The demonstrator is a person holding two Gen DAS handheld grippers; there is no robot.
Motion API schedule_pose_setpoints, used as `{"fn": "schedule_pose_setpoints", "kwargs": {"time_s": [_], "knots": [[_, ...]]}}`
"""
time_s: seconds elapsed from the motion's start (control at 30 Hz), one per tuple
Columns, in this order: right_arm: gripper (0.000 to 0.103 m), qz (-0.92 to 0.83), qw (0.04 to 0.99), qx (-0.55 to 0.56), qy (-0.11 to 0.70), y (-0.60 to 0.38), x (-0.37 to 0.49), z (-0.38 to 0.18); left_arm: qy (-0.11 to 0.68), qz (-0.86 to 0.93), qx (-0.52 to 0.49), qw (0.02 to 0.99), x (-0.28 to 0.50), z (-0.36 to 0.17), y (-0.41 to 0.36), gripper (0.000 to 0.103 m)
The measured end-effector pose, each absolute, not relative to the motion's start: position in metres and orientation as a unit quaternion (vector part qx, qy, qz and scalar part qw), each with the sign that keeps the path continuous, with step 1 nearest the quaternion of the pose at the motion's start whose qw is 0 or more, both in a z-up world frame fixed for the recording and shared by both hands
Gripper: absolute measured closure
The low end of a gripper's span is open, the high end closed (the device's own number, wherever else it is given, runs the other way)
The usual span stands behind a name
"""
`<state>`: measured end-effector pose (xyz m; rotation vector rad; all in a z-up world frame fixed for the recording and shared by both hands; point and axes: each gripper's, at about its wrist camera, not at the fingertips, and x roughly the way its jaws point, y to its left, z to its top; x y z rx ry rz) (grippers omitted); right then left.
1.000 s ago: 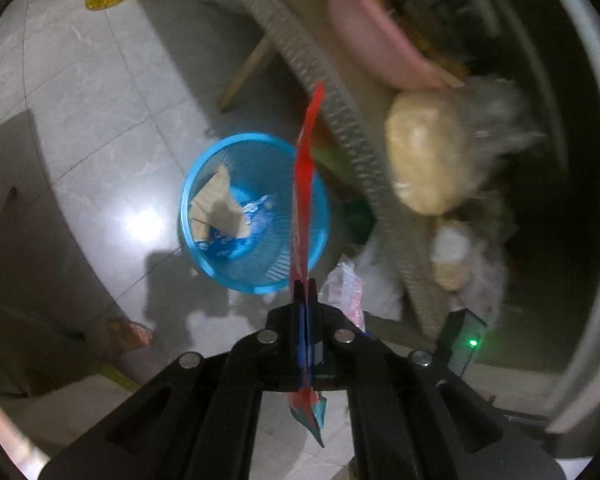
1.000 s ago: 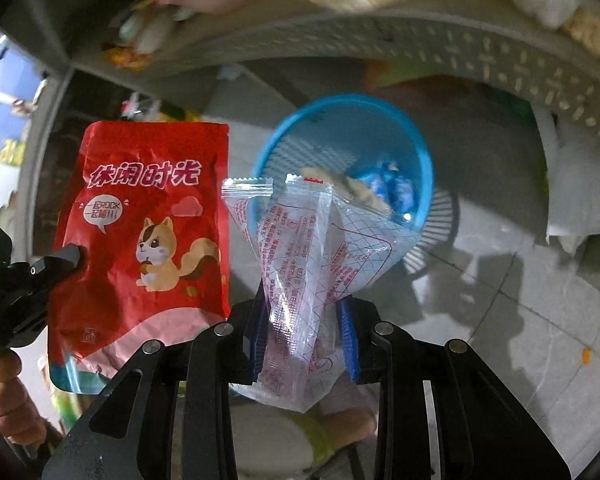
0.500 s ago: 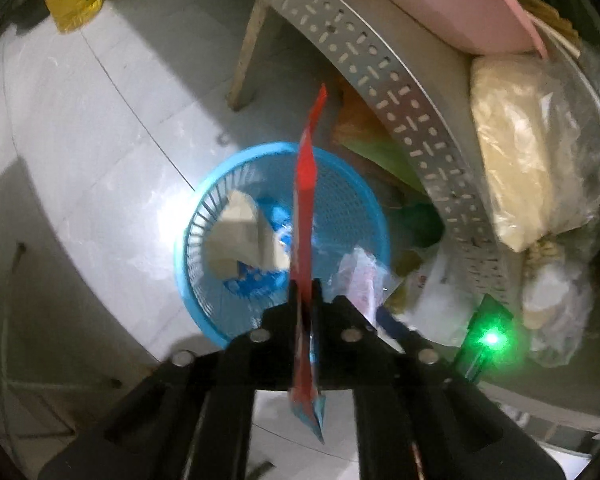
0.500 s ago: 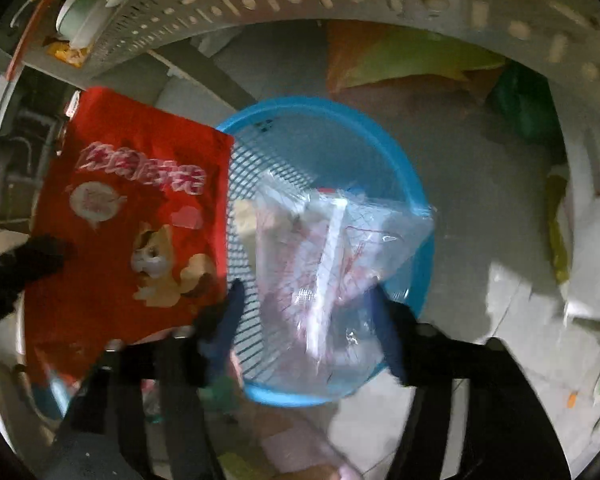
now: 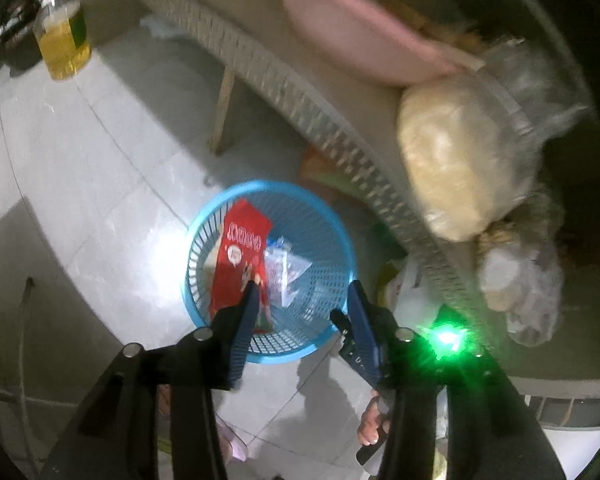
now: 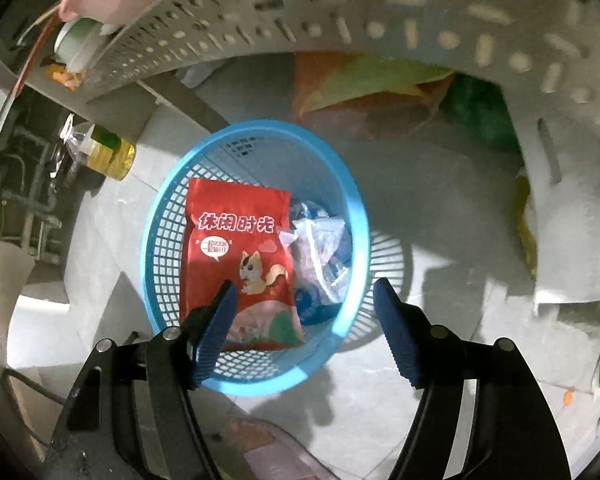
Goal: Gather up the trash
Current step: 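Carry both bags over the blue wastebasket and open both tools to drop them, then move both open tools back toward the table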
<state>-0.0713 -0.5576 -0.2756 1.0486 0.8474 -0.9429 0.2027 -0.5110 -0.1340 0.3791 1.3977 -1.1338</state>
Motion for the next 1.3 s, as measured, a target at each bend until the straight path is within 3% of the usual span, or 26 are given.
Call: {"fn": "schedule_pose_setpoints", "kwargs": {"time_s": [0.23, 0.4, 0.47, 0.9, 1.13, 1.3], "knots": [[0.048, -0.406, 0.701, 0.444, 0.382, -0.532, -0.065, -0.256, 0.506, -0.529, 0.135, 0.667, 0.213, -0.038, -0.431, 0.030], [0.054, -0.387, 0.719, 0.425, 0.391, -0.504, -0.054, -0.241, 0.445, -0.541, 0.136, 0.700, 0.211, 0.009, -0.357, 0.016], [0.054, -0.377, 0.729, 0.419, 0.389, -0.492, -0.051, -0.229, 0.443, -0.543, 0.123, 0.703, 0.209, 0.019, -0.326, 0.005], [0.051, -0.308, 0.812, 0.307, 0.388, -0.424, -0.007, -0.110, 0.399, -0.497, -0.003, 0.771, 0.189, 0.041, -0.110, 0.005], [0.041, -0.192, 0.877, 0.257, 0.358, -0.368, 0.052, -0.034, 0.326, -0.433, 0.022, 0.840, 0.167, 0.053, -0.016, 0.005], [0.033, -0.076, 0.921, 0.164, 0.345, -0.300, 0.113, 0.008, 0.293, -0.359, 0.039, 0.886, 0.164, 0.049, 0.036, 0.005]]}}
